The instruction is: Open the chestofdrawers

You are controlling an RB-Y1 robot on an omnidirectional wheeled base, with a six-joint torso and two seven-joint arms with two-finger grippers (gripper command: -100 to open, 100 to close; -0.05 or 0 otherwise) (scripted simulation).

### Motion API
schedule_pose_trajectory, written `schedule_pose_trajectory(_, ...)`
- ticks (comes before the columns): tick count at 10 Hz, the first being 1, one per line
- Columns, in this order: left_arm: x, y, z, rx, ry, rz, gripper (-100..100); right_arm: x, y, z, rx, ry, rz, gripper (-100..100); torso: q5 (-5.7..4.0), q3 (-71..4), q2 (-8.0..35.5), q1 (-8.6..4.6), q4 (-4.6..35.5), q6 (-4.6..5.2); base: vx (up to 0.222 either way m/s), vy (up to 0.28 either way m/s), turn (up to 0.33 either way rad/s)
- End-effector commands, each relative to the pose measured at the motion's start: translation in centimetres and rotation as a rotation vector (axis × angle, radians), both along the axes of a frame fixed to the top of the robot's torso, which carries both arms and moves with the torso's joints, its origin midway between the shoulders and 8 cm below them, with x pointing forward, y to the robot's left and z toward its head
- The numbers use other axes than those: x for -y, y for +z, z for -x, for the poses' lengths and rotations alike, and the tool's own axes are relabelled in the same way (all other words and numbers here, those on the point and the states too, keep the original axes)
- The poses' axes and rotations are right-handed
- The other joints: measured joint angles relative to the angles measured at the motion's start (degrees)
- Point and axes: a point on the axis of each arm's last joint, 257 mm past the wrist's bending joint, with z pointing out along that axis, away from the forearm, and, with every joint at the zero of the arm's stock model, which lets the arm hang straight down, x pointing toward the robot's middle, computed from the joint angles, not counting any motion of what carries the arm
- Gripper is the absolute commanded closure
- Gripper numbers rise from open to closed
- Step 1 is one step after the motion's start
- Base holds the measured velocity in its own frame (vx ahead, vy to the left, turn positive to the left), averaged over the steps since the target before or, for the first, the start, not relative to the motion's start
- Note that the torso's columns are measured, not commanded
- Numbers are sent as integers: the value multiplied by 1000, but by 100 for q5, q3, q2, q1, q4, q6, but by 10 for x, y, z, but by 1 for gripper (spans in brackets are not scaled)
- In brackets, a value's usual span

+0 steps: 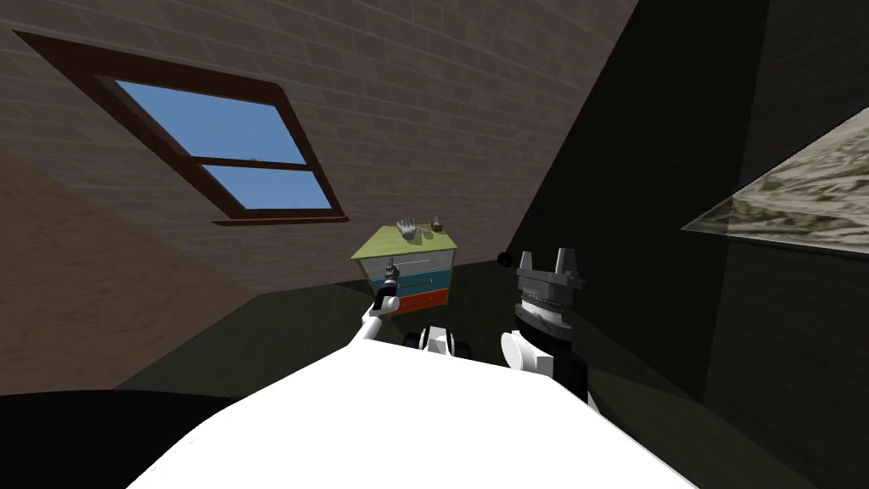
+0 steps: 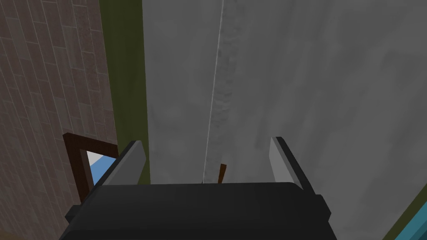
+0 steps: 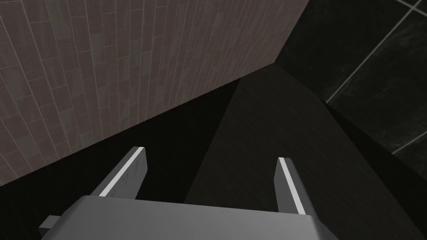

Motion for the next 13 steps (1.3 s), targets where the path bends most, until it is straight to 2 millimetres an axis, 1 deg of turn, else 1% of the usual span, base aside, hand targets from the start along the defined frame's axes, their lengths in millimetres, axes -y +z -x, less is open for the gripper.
schedule_pose_trajectory(1,-9,-13,-3,-20,20,14,-100,0,0,0,0,0,0,0,1,-14,-23,3,-7,-1,0,10,29)
schedule_pose_trajectory(2,-32,-1,-11,-3,78,-1,-100,0,0,0,0,0,0,0,1,-22,-34,1,-11,2,-89,8,-314)
schedule_pose_trajectory(3,-35,-10,-12,-18,86,19,-100,0,0,0,0,0,0,0,-1,-3,0,-3,1,14,-110,19,-274)
schedule_pose_trajectory(4,-56,-2,-19,-9,139,9,-100,0,0,0,0,0,0,0,-1,6,9,0,6,7,-178,17,-349)
schedule_pose_trajectory(5,-60,-7,-19,-18,152,25,-100,0,0,0,0,0,0,0,0,6,4,13,10,19,-141,13,-298)
schedule_pose_trajectory(6,-81,-2,-25,-14,204,26,-100,0,0,0,0,0,0,0,-5,-3,-8,2,9,9,-153,11,-364)
schedule_pose_trajectory(7,-84,-2,-25,-18,219,35,-100,0,0,0,0,0,0,0,-9,-1,0,-10,9,14,-113,11,-229)
schedule_pose_trajectory(8,-107,7,-24,-4,276,30,-100,0,0,0,0,0,0,0,-8,-6,-12,-12,4,9,-138,15,-340)
schedule_pose_trajectory(9,-108,2,-29,-21,287,46,-100,0,0,0,0,0,0,0,-13,-9,-12,-4,12,22,-128,-2,-226)
schedule_pose_trajectory(11,-108,0,-28,-23,287,51,-100,0,0,0,0,0,0,0,-7,-19,-31,-10,-4,6,-25,-5,-12)
schedule_pose_trajectory(12,-86,-9,-24,-30,225,49,100,0,0,0,0,0,0,0,-1,-18,-28,-1,-7,3,113,7,336)
schedule_pose_trajectory(13,-85,-3,-25,-20,222,40,100,0,0,0,-1,-1,0,0,2,-27,-45,8,-12,-5,143,-10,270)
